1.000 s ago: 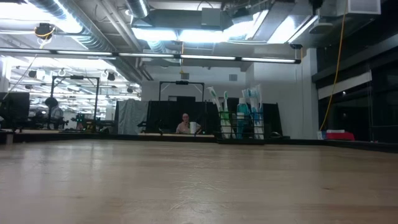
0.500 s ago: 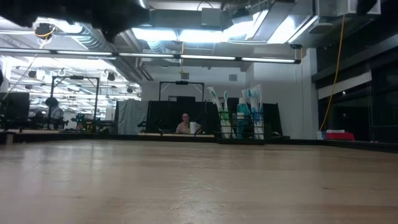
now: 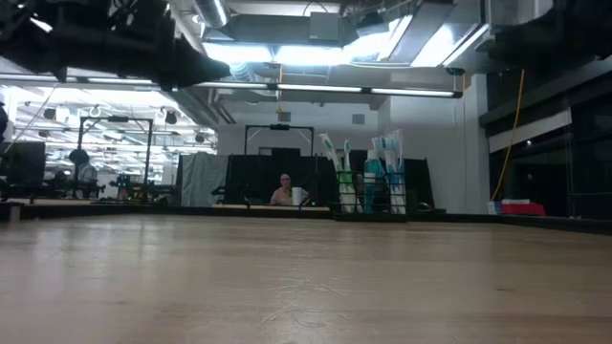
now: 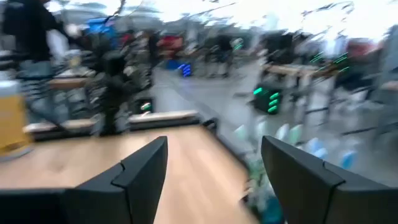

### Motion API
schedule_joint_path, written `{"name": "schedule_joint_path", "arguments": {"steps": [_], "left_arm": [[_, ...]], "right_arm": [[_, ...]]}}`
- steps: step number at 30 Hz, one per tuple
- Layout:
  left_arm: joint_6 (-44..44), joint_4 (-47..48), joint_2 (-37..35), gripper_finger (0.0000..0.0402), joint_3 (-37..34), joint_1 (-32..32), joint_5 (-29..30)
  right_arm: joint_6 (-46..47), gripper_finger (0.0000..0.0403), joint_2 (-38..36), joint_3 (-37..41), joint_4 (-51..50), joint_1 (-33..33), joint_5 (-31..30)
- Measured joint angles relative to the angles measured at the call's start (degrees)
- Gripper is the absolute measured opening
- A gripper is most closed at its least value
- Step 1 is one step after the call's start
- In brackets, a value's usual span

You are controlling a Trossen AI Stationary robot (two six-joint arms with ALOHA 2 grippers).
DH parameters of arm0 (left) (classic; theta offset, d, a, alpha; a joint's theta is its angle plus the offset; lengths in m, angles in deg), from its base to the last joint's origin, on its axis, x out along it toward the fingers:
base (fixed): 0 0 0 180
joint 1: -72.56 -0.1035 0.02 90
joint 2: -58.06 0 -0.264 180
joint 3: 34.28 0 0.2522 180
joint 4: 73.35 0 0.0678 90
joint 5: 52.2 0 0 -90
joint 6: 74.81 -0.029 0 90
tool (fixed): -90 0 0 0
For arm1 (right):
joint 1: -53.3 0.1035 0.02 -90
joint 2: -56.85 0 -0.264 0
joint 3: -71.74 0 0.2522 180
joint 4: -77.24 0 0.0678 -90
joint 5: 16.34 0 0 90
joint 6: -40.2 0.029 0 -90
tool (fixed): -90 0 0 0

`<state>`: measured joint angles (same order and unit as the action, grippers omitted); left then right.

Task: Pick & Place toothbrushing station
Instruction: Return to Home Position

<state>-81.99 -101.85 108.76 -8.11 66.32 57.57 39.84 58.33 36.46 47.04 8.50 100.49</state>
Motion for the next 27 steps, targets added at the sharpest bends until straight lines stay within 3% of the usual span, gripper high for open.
{"name": "schedule_joint_path", "arguments": {"steps": [6, 11, 15, 19, 24, 27], "left_arm": [[0.0, -11.2, 2.1, 0.0109, -5.3, -2.9, -0.4], [-0.1, -19.6, 5.4, 0.0109, -8.4, -4.8, -0.2], [-0.1, -20.2, 8.0, 0.0109, -8.6, -5.2, -0.4], [-0.1, -20.4, 11.2, 0.0109, -8.6, -5.2, -0.4], [-1.2, -26.2, 18.6, 0.0109, -8.6, -5.4, -0.7], [-0.3, -32.6, 25.3, 0.0109, -8.6, -7.4, -5.8]], "right_arm": [[-0.1, 0.0263, -0.1, 2.2, 3.6, 0.3, -6.8], [-0.2, 0.0263, 0.2, 10.8, 10.5, 0.4, -10.7], [1.5, 0.0263, 0.2, 18.2, 17.1, 1.2, -10.7], [-0.4, 0.0263, 0.2, 20.3, 17.8, 3.8, -16.0], [-6.1, 0.0262, 0.7, 20.3, 16.5, 7.9, -25.5], [-7.1, 0.0262, 2.6, 20.3, 16.4, 10.6, -26.8]]}}
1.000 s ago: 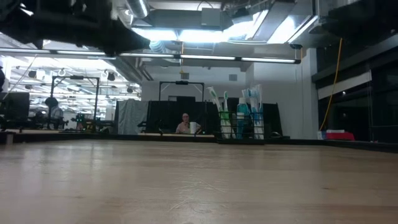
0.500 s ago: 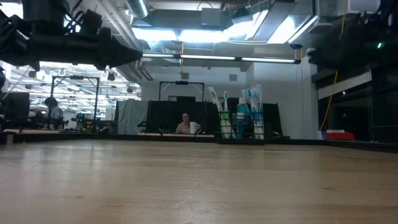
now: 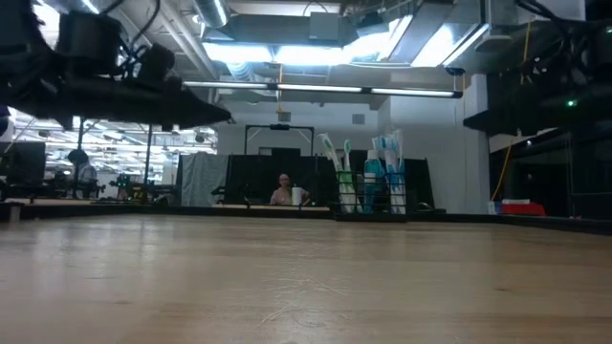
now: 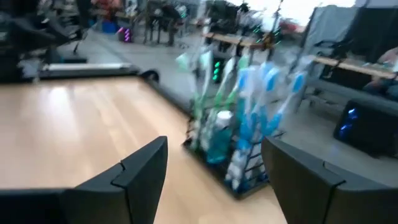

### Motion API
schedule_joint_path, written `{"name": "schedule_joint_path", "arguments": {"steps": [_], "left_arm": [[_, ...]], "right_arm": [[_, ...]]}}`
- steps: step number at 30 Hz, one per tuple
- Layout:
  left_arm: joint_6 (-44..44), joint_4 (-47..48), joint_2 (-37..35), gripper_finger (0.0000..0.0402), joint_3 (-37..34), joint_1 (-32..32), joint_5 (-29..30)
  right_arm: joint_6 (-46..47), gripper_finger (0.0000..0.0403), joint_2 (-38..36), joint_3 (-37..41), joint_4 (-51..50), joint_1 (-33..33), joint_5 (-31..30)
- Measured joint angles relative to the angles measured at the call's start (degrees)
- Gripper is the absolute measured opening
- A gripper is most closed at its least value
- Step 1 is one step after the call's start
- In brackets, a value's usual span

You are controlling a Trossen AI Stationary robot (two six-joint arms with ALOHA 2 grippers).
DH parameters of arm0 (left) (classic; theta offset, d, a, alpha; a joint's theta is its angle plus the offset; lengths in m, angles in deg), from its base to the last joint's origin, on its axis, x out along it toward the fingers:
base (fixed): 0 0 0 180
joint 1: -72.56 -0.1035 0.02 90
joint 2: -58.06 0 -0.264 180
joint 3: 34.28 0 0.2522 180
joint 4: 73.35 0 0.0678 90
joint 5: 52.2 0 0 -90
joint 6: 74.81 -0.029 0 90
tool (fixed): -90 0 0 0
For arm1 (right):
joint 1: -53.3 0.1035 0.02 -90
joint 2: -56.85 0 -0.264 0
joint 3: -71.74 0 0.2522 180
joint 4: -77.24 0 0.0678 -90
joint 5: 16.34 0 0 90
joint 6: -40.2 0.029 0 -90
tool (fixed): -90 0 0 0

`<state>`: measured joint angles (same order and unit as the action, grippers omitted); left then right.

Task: Pick & Place toothbrushing station
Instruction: Return to Home Position

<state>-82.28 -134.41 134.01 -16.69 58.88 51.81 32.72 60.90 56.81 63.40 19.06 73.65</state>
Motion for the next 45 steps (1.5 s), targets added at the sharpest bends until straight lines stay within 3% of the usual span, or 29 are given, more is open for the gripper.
{"name": "schedule_joint_path", "arguments": {"steps": [5, 9, 15, 21, 26, 31, 38, 45], "left_arm": [[2.1, -14.8, 13.7, 0.0109, 0.0, -3.3, -7.9], [2.2, -15.1, 18.1, 0.0109, 0.4, -4.9, -9.7], [1.6, -14.1, 12.9, 0.0109, -3.5, -5.5, -9.1], [0.3, -13.9, 9.2, 0.0101, -3.5, -5.5, -12.7], [5.1, -14.5, 9.2, 0.0088, -3.5, -4.7, -19.4], [11.1, -9.2, 9.2, 0.0089, -3.5, -2.8, -12.4], [15.7, -0.8, 9.2, 0.0091, -3.5, -2.5, -11.7], [15.7, 0.1, 9.2, 0.0089, -3.5, -2.5, -11.7]], "right_arm": [[-0.3, 0.0262, 6.0, 0.0, -0.2, 4.8, 0.0], [-0.1, 0.0262, 10.1, 0.0, -0.3, 8.2, 0.0], [0.9, 0.0262, 12.4, 0.0, -0.2, 11.2, 0.0], [1.3, 0.0262, 12.4, 0.0, -0.2, 12.1, 0.0], [2.2, 0.0262, 13.4, 0.0, -0.2, 12.2, 0.0], [2.5, 0.0262, 14.3, 0.0, -0.2, 12.2, -0.2], [2.5, 0.0262, 14.4, 0.0, -0.2, 12.2, -0.2], [2.5, 0.0262, 14.4, 0.0, -0.2, 12.2, -0.2]]}}
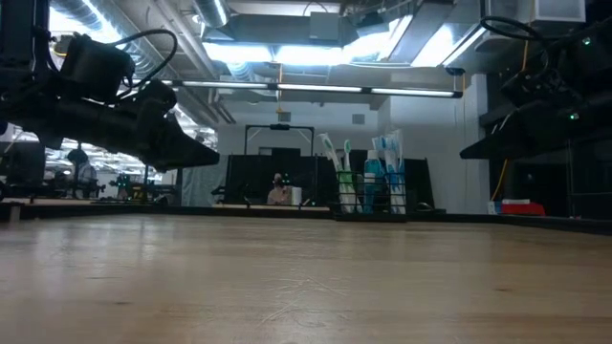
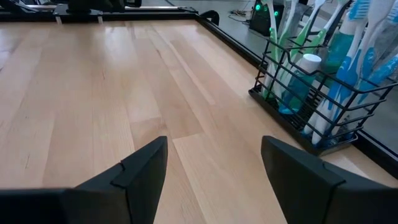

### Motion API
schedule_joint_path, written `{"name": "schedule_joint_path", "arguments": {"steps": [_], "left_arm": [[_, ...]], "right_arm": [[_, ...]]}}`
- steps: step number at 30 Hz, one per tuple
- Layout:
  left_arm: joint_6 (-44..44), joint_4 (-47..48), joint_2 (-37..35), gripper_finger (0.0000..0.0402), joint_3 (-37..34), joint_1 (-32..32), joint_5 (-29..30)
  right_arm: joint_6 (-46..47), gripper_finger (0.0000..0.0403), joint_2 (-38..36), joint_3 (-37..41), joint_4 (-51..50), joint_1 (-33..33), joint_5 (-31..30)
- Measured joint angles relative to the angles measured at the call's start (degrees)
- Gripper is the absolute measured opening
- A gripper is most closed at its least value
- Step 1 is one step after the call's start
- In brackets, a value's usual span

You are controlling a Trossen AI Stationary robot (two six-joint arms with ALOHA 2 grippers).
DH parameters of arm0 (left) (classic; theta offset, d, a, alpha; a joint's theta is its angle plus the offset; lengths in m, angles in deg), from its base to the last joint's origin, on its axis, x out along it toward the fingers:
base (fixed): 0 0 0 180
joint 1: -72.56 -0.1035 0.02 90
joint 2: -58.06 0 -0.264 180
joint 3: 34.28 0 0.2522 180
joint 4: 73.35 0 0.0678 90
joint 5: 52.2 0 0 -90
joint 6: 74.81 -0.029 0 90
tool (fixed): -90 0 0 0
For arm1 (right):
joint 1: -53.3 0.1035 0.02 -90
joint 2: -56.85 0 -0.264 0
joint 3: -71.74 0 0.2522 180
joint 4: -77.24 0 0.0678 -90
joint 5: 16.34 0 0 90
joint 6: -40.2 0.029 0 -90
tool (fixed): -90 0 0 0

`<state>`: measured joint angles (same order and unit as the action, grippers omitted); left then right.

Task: Pick & Place toothbrushing station
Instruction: Return to Home Position

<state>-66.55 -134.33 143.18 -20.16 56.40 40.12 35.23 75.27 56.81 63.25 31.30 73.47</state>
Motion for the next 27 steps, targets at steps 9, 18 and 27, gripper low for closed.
{"name": "schedule_joint_path", "arguments": {"steps": [9, 18, 27], "left_arm": [[-20.7, 14.5, -13.5, 0.0088, 0.0, -4.7, 1.3], [-26.2, 27.3, -38.3, 0.0088, 0.1, 0.9, 15.3], [-34.6, 37.5, -57.4, 0.0088, 0.1, 9.8, 3.0]], "right_arm": [[0.0, 0.0262, 0.0, 0.0, 0.0, 0.0, 0.0], [0.0, 0.0262, 0.0, 0.0, 0.0, 0.0, 0.0], [0.0, 0.0263, 0.0, 0.0, 0.0, 0.0, 0.0]]}}
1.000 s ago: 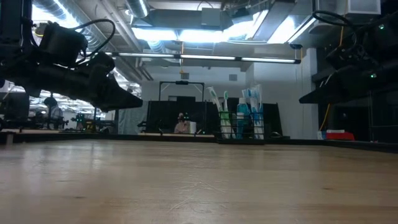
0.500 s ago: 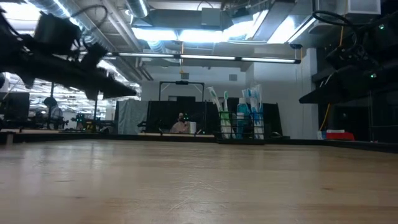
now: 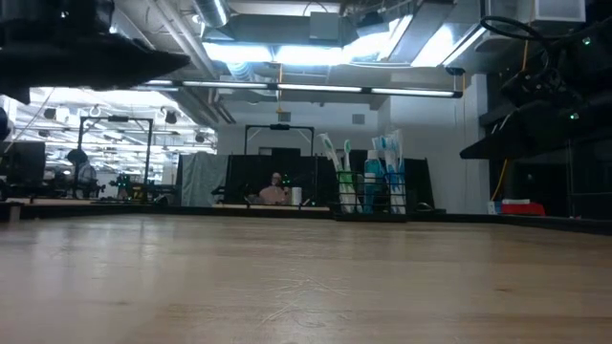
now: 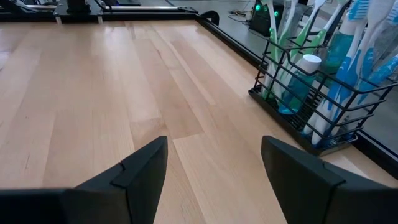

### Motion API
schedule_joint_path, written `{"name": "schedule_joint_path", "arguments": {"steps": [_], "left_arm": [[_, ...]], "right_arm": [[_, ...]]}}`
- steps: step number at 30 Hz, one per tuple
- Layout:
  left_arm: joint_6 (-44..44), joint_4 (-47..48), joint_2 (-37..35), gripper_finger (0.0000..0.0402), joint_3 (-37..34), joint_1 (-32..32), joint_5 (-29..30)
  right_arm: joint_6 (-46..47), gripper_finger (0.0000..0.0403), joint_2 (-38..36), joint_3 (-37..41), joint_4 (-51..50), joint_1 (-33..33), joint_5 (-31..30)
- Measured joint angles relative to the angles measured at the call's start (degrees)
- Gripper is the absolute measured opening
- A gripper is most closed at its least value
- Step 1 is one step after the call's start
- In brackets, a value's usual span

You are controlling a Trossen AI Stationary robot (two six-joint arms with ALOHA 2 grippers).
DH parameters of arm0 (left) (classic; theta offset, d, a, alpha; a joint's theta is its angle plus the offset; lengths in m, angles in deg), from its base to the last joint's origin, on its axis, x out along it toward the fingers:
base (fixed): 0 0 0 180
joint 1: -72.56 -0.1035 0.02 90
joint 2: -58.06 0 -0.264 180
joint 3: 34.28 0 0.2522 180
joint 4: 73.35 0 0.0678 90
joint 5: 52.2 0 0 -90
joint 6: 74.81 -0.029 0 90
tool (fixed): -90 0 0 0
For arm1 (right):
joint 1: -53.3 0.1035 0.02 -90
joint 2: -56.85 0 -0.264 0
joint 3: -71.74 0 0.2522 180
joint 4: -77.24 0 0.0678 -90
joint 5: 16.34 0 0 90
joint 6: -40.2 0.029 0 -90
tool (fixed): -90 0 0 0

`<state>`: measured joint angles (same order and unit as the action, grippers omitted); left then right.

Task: Pick & Place toothbrushing station
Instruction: Return to Home Position

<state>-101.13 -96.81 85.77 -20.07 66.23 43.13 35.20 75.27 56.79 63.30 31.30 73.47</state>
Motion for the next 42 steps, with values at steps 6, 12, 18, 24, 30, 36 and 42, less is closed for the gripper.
{"name": "schedule_joint_path", "arguments": {"steps": [6, 12, 18, 24, 30, 36, 42], "left_arm": [[26.2, 16.1, -8.5, 0.0088, 0.0, -0.3, -9.9], [25.0, 27.9, -16.0, 0.0088, 0.0, -0.1, -12.4], [18.2, 35.4, -24.6, 0.0088, 0.0, 0.4, -10.6], [9.0, 35.7, -27.7, 0.0088, 0.0, 1.5, -9.6], [15.8, 35.7, -27.7, 0.0088, 0.0, 4.8, -8.9], [18.1, 35.7, -27.7, 0.0088, 0.0, 5.3, -8.9], [18.1, 35.7, -27.7, 0.0088, 0.0, 5.3, -9.0]], "right_arm": [[0.0, 0.0263, 0.0, 0.0, 0.0, 0.0, 0.0], [0.0, 0.0263, 0.0, 0.0, 0.0, 0.0, 0.0], [0.0, 0.0263, 0.0, 0.0, 0.0, 0.0, 0.0], [0.0, 0.0263, 0.0, 0.0, 0.1, 0.0, 0.0], [0.0, 0.0263, 0.0, 0.0, 0.1, 0.0, 0.0], [0.0, 0.0263, 0.0, 0.0, 0.1, 0.0, 0.0], [0.0, 0.0262, 0.0, 0.0, 0.1, 0.0, 0.0]]}}
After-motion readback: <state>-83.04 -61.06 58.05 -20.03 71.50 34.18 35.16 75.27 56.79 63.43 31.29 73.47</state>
